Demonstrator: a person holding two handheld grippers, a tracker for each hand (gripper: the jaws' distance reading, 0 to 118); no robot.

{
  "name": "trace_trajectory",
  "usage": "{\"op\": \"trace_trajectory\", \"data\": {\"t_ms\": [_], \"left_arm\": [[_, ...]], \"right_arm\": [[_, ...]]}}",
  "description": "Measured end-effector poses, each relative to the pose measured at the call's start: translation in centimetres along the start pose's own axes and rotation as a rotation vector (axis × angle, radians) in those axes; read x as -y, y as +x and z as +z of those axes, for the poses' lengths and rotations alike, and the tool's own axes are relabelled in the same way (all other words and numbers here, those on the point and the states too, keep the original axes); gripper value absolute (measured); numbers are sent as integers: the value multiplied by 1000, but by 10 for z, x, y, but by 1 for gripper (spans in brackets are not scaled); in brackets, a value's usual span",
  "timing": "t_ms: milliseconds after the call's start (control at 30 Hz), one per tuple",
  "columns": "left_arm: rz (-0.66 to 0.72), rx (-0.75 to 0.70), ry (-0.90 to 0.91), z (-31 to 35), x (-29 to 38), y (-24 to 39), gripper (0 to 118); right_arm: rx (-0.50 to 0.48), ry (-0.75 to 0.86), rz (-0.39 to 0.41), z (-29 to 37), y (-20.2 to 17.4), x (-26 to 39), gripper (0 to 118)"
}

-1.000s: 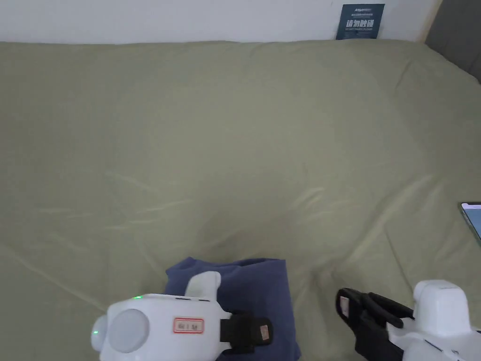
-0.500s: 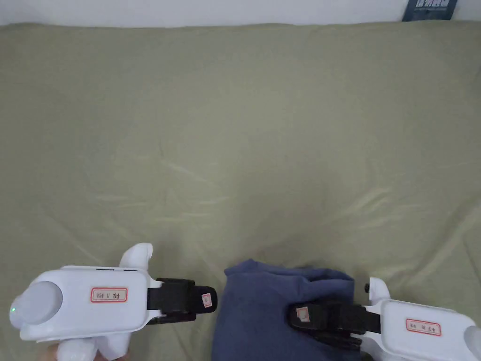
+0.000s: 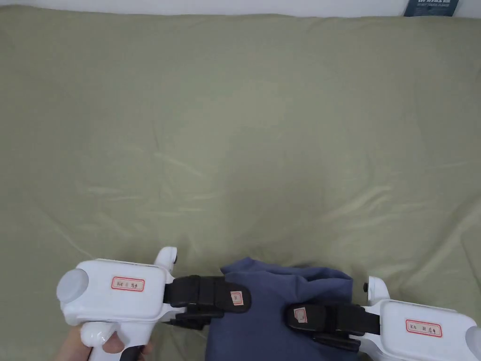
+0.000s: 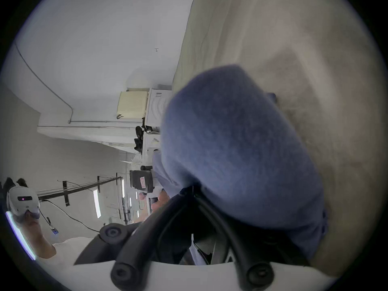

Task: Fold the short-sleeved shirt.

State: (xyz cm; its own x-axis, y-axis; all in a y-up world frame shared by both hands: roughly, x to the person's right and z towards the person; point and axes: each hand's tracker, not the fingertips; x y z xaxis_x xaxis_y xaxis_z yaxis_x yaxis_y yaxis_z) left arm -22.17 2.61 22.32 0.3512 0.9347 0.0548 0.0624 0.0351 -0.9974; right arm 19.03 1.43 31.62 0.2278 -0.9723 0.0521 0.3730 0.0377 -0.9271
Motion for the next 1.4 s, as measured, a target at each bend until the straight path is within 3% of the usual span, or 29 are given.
{"op": "trace_trajectory", "data": {"t_ms": [67, 200, 233, 267, 400, 533, 700, 867, 933, 1067, 1200, 1300, 1400], "left_arm": [[-21, -8, 18, -7, -3, -1, 83], [-34, -96, 40, -7, -7, -6, 61], [-45, -130, 43, -4, -7, -7, 39], [-53, -134, 31, -1, -5, -4, 33], [-72, -121, 50, 26, -2, 11, 33], [-94, -162, 123, 103, -15, 18, 33], [-47, -269, 256, 251, -34, 1, 33], [-10, -469, 296, 384, -50, -21, 33], [1, -527, 281, 421, -60, -26, 33], [32, -623, 267, 460, -92, -35, 33], [-1, -714, 231, 453, -103, -31, 41], [-27, -748, 227, 442, -101, -24, 107], [-18, -806, 220, 437, -93, -21, 109]], "right_arm": [[6, 0, 3, 1, -2, 0, 0], [43, 4, 10, 3, -9, -1, 0], [71, 10, 35, 3, -12, 0, 0], [102, 11, 61, 4, -17, 1, 0], [151, 22, 131, 16, -42, 8, 0], [174, 40, 204, 28, -65, 13, 0], [186, 75, 226, 26, -80, 17, 0], [216, 92, 238, 13, -83, 17, 0], [223, 95, 237, -18, -100, 29, 0], [235, 89, 235, -32, -100, 23, 0], [237, 59, 244, -47, -102, 20, 0], [230, 48, 245, -48, -101, 16, 0], [228, 44, 252, -45, -100, 14, 0]]}}
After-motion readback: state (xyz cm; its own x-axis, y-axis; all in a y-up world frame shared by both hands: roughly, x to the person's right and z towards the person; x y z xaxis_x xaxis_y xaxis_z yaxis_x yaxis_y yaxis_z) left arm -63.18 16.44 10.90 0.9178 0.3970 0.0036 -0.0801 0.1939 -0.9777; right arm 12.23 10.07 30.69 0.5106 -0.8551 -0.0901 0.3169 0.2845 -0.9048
